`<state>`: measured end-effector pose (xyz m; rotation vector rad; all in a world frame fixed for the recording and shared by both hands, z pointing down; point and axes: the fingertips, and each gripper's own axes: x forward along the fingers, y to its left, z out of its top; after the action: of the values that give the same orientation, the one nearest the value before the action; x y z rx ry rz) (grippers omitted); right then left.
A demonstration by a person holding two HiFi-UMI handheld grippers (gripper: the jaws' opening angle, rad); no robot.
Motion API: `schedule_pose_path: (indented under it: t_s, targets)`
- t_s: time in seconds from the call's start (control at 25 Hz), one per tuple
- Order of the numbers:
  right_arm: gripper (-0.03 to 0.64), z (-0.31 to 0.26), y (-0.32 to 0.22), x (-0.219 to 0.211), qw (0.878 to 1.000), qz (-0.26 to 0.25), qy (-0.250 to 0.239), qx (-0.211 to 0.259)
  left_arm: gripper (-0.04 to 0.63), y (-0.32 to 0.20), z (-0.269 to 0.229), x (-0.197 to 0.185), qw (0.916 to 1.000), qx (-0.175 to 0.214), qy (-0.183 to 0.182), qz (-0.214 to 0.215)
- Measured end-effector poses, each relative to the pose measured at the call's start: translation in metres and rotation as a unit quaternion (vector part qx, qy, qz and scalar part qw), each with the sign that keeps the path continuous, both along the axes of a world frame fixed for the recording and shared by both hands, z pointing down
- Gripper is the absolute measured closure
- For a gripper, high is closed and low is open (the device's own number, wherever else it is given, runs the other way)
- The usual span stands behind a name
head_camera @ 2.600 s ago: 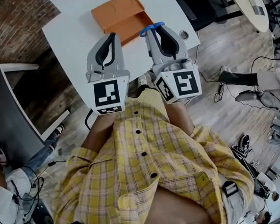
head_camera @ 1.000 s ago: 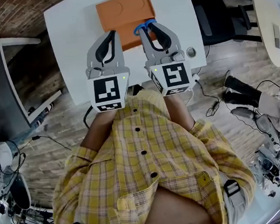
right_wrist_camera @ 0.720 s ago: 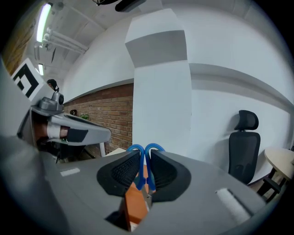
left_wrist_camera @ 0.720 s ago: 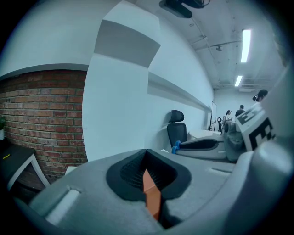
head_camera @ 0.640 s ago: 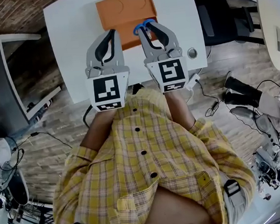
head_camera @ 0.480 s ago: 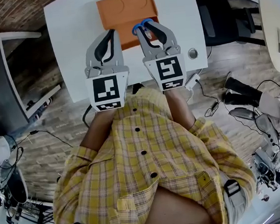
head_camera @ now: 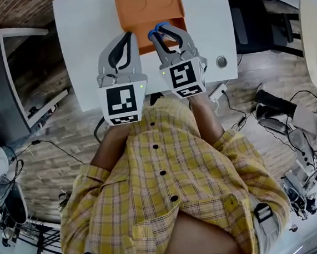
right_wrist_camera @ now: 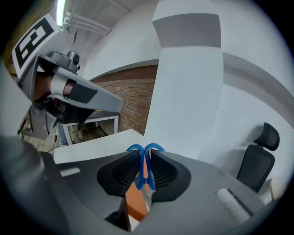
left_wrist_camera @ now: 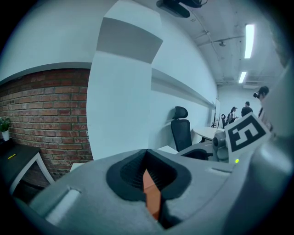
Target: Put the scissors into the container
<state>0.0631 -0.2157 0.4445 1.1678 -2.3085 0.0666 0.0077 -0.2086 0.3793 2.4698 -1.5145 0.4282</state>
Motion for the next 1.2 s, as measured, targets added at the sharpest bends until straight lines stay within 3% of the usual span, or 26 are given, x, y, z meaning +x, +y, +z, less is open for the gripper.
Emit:
schedule_pose_path:
  t_s: [0.56, 1.2]
  targets:
    - [0.537, 0.054, 0.008, -0.018, 0.992, -0.084, 0.095, 0.003, 0.594, 0.005, 0.005, -0.007, 0.9999, -0.003, -0.009, -0.005]
    - [0.537, 0.102, 0.013, -0.033, 0.969, -0.168, 0.18, 0.0, 0.594, 0.005, 0.007, -0.007, 0.9999, -0.006, -0.005, -0.006]
